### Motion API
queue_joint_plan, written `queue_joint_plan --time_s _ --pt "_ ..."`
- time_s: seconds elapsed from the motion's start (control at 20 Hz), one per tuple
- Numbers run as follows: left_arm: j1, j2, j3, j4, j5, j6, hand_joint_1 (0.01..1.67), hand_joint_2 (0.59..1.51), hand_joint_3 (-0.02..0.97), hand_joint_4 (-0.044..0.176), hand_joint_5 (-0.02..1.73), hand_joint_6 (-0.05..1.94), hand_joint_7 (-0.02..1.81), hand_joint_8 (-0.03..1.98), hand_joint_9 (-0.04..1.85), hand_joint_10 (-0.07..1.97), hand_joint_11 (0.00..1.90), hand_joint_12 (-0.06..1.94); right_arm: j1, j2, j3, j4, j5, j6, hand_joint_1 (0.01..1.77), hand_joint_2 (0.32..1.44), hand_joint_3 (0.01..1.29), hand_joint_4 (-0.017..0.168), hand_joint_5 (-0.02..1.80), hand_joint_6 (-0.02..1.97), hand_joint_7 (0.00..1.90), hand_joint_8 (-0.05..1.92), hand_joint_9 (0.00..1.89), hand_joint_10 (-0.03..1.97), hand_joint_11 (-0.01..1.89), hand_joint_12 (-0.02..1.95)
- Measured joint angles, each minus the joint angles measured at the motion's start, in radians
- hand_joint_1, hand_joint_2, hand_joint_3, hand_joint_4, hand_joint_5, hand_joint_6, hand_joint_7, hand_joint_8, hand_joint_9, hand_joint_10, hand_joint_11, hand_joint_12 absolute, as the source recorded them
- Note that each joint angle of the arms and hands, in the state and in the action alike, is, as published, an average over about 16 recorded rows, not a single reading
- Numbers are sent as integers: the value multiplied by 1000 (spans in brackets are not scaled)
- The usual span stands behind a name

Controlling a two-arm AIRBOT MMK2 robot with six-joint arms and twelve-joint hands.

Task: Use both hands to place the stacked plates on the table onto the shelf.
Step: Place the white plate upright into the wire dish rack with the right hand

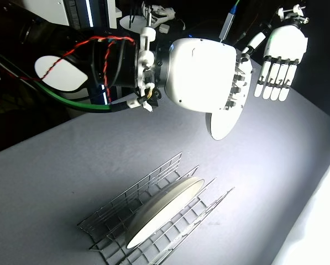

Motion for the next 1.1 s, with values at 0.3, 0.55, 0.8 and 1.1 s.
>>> queue_joint_plan --time_s 0.3,0.55,0.8,1.1 --pt "-1 -6 15 4 1 -7 15 1102 18 2 22 7 12 -9 23 6 15 12 15 57 -40 131 -22 7 1473 1073 12 -6 720 1138 927 961 864 1181 799 1662" --pt "-4 -12 20 12 -3 -10 14 1102 18 2 22 7 13 -9 23 7 15 12 16 113 -80 174 -39 9 1471 1080 12 -6 710 1138 922 965 862 1182 792 1672" --pt "-14 -23 25 19 -4 -11 15 1103 18 2 21 8 15 -9 23 7 14 12 3 167 -110 184 -51 9 1467 1082 12 -6 707 1138 921 973 857 1194 783 1666" --pt "-18 -38 32 25 -8 -13 15 1101 18 2 22 8 18 -9 22 7 14 12 -23 222 -125 184 -54 8 1460 1084 12 -6 706 1138 924 981 852 1229 782 1609"
